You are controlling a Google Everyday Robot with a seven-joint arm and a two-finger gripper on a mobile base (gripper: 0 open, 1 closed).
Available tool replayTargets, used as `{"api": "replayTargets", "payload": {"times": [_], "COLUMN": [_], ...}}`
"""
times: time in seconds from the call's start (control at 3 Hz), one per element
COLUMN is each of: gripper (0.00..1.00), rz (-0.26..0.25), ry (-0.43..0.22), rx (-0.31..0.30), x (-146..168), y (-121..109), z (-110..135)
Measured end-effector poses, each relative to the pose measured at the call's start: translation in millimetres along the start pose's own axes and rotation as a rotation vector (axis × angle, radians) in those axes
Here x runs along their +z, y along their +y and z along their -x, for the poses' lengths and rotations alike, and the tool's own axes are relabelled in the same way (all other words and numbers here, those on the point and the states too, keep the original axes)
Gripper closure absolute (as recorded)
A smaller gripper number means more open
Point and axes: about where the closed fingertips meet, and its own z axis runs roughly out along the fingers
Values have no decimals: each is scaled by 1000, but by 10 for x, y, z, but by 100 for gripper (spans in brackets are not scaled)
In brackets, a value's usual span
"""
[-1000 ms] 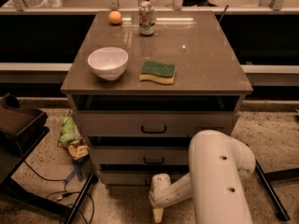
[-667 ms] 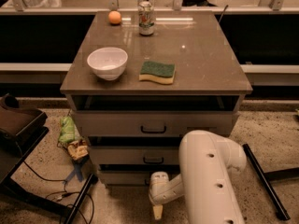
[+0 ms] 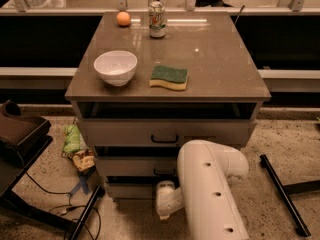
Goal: Open bottom drawer
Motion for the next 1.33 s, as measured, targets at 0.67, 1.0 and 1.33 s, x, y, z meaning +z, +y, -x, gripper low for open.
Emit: {"api": "replayTargets", "payload": {"times": [0.67,1.0,1.33], "gripper": [95,100,100], "rz": [3,2,-6], "ry": [0,-1,-7], "rx": [-2,-2,1], "x": [25,10,-105], "y": [7,21,182], "z": [14,15,28]}}
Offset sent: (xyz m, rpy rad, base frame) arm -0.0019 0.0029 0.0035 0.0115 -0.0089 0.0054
